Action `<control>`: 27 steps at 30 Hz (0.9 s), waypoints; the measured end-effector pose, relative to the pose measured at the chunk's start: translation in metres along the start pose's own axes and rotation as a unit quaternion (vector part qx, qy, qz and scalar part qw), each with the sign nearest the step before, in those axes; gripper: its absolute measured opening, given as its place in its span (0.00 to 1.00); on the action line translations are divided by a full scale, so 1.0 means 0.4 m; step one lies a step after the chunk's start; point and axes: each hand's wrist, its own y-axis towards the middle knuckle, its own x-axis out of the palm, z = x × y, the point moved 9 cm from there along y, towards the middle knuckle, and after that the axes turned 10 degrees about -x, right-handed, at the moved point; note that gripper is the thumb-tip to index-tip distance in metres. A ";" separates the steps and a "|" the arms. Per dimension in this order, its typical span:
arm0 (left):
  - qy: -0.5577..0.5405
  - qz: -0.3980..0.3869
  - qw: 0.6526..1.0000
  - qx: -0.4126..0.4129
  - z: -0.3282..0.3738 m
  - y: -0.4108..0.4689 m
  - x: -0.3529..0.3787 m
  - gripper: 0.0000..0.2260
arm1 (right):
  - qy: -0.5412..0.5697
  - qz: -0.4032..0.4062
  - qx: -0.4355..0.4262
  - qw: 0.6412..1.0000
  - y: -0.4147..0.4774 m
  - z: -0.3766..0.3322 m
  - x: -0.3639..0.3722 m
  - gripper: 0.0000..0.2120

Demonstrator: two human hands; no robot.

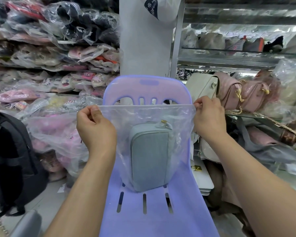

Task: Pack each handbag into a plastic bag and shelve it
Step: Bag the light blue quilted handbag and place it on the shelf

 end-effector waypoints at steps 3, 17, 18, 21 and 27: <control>-0.014 -0.018 0.999 -0.028 -0.012 0.000 0.013 0.08 | 0.143 0.028 0.094 0.985 -0.048 0.014 0.008 0.10; 0.188 -0.314 0.923 -0.124 -0.128 -0.096 0.140 0.17 | 0.381 -0.253 0.317 0.831 -0.246 -0.113 0.204 0.40; 0.207 -0.322 0.918 -0.106 -0.122 -0.101 0.141 0.12 | 0.394 -0.256 0.324 0.821 -0.245 -0.112 0.207 0.40; 0.215 -0.297 0.927 -0.080 -0.093 -0.093 0.132 0.11 | 0.421 -0.270 0.338 0.797 -0.247 -0.112 0.210 0.43; 0.172 -0.354 0.905 -0.160 -0.110 -0.184 0.173 0.22 | 0.389 -0.398 0.304 0.774 -0.243 -0.087 0.222 0.44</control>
